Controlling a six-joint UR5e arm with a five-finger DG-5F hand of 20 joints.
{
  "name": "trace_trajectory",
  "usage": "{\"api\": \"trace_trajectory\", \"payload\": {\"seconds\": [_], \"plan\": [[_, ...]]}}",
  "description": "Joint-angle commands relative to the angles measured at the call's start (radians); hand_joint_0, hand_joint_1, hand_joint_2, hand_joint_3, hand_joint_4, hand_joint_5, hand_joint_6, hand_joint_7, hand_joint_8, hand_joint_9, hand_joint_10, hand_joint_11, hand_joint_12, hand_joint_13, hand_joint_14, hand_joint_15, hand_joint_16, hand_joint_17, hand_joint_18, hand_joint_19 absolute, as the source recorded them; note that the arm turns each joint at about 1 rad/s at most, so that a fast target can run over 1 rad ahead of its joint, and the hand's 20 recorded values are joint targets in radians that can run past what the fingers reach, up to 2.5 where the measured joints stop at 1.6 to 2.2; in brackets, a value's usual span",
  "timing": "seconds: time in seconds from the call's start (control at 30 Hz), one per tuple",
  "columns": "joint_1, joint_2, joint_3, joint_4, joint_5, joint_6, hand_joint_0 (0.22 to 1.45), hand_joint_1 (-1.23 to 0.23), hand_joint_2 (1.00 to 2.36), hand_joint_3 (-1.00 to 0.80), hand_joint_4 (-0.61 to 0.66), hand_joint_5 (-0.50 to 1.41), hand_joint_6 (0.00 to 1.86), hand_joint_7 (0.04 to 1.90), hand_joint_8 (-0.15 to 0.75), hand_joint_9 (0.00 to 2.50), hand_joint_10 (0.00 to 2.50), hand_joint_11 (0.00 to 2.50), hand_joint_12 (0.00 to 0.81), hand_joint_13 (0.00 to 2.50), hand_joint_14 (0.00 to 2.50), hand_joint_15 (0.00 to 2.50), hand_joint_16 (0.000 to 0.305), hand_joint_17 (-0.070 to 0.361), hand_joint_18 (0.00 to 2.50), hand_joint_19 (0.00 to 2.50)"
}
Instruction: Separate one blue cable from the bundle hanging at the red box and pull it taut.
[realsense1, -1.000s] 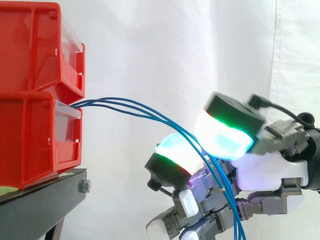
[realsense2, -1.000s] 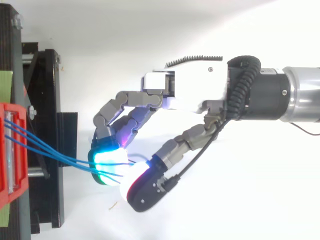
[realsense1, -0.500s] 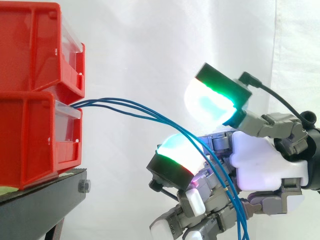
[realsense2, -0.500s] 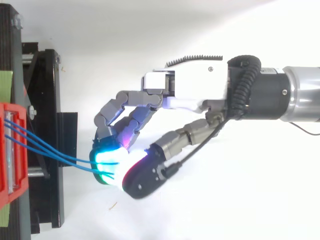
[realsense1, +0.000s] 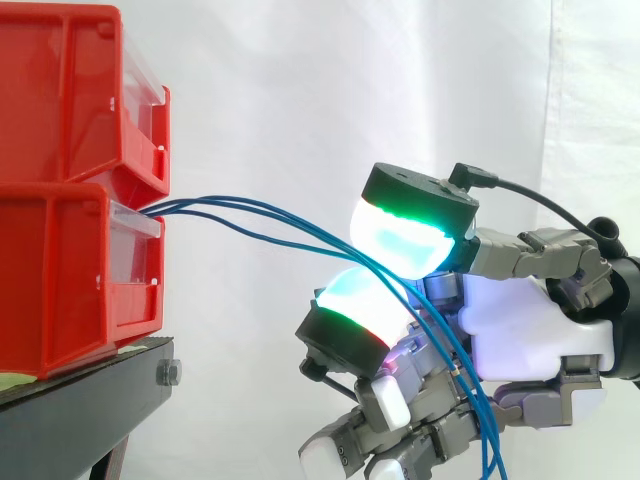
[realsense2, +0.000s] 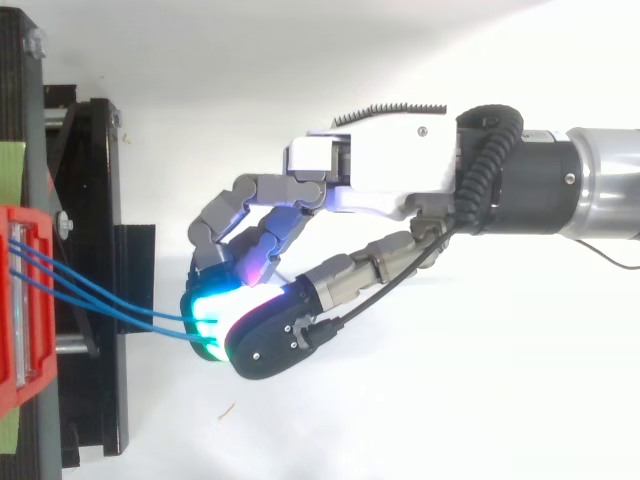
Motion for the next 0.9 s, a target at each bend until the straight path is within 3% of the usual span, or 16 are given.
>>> {"api": "trace_trajectory", "payload": {"seconds": [0.0, 0.1, 0.43, 0.63, 0.87], "plan": [[-0.001, 0.000, 0.000, -0.001, -0.001, -0.001, 0.63, -0.80, 1.01, -0.28, 0.11, -0.20, 0.91, 1.05, 0.309, 0.85, 0.02, 0.72, 0.370, 0.59, 0.01, 0.29, 0.050, 0.112, 0.69, 0.34], [0.001, 0.000, 0.000, -0.001, -0.001, -0.001, 0.64, -0.81, 1.01, -0.38, 0.13, -0.20, 0.90, 1.04, 0.295, 0.84, 0.01, 0.73, 0.357, 0.59, 0.01, 0.29, 0.048, 0.107, 0.69, 0.36], [-0.001, 0.000, 0.000, -0.001, 0.001, -0.001, 0.62, -0.74, 1.00, -0.43, 0.14, -0.19, 0.89, 1.05, 0.297, 0.86, 0.02, 0.72, 0.357, 0.60, 0.01, 0.29, 0.047, 0.106, 0.69, 0.36], [0.001, 0.000, -0.001, -0.001, -0.001, -0.003, 0.62, -0.74, 1.01, -0.39, 0.12, -0.19, 0.89, 1.07, 0.301, 0.86, 0.01, 0.71, 0.358, 0.60, 0.01, 0.29, 0.047, 0.106, 0.69, 0.36], [0.001, 0.000, -0.001, -0.001, 0.002, -0.003, 0.67, -0.86, 1.01, -0.31, 0.10, -0.21, 0.90, 1.03, 0.285, 0.78, 0.01, 0.70, 0.359, 0.59, 0.01, 0.28, 0.048, 0.108, 0.70, 0.32]]}}
